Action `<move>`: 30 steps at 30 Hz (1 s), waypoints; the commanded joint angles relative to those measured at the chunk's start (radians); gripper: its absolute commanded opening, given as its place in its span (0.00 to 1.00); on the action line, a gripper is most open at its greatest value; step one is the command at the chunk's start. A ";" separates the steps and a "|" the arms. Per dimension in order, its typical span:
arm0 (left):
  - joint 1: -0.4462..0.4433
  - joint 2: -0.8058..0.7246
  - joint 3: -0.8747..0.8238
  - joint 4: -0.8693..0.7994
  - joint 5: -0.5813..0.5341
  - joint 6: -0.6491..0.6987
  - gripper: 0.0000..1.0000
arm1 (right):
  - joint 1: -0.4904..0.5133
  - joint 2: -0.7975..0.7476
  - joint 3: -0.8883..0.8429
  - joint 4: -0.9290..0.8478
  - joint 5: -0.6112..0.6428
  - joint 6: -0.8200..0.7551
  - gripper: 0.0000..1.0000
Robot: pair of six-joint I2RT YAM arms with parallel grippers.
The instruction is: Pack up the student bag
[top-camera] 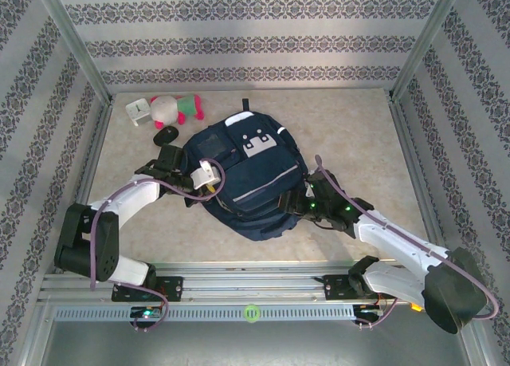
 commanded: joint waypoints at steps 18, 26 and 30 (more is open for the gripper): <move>0.099 0.020 0.054 -0.059 -0.141 0.092 0.75 | -0.053 -0.111 -0.068 0.068 -0.029 0.092 0.71; 0.085 0.161 0.162 -0.166 -0.062 0.164 0.67 | -0.048 -0.050 -0.059 0.094 -0.070 0.082 0.71; 0.052 0.195 0.175 -0.191 -0.041 0.167 0.61 | -0.046 -0.032 -0.062 0.108 -0.075 0.084 0.71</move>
